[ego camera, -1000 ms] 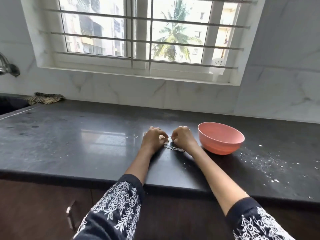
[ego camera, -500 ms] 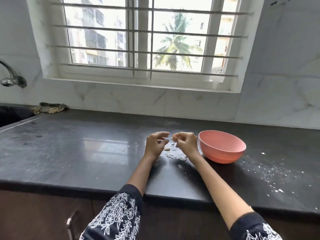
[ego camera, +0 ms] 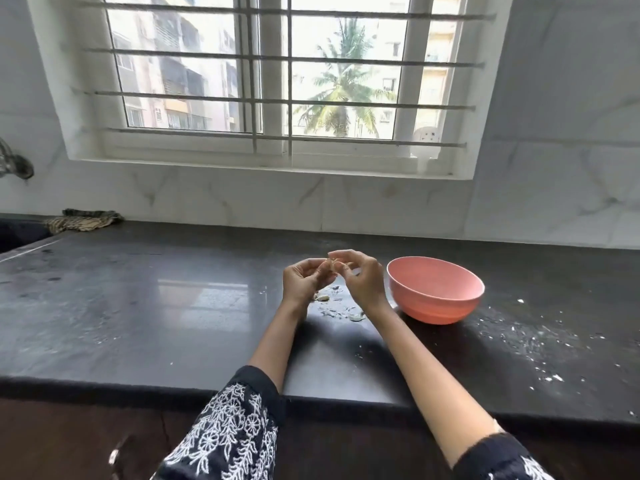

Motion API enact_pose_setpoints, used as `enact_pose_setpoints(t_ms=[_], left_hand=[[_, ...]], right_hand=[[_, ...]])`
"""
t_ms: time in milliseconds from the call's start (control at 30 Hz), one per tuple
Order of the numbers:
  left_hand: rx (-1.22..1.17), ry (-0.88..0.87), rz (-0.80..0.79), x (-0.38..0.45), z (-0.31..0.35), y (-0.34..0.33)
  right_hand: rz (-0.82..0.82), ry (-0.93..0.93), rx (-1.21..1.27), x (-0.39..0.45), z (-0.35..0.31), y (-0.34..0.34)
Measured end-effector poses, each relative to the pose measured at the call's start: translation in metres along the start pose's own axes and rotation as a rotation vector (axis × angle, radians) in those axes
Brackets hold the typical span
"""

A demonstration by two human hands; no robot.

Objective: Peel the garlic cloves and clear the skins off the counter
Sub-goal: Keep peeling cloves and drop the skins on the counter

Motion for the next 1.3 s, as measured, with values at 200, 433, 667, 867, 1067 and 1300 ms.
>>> enact_pose_setpoints(t_ms=[200,433,667,867,1067,1300], left_hand=[[-0.054,0.037,-0.022,-0.001,-0.001,-0.003],[-0.010,0.044,-0.047,-0.010,0.002,-0.004],[0.002,0.066,-0.044,-0.010,0.002,-0.002],[-0.014,0.047,-0.059,-0.012,0.007,-0.004],[0.012,0.075,-0.064,-0.012,0.003,-0.002],[-0.225,0.036,0.058,-0.007,0.007,0.004]], right_hand=[[-0.025,0.117,-0.122,0.001,0.001,0.000],[0.008,0.092,-0.069,-0.001,0.001,0.003],[-0.033,0.067,0.007,-0.002,0.001,0.005],[-0.048,0.067,0.007,-0.001,0.001,0.007],[-0.147,0.038,-0.016,0.001,0.005,-0.001],[-0.168,0.072,-0.117,0.001,0.004,-0.001]])
Point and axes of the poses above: each hand's wrist, its own x-axis towards the middle knuckle, its own y-axis out of the back of the hand, z = x × y, the point moved 3 cm from there along x, towards the middle knuckle, and after that the axes turned 10 degrees about -z, right-handed, at the moved point
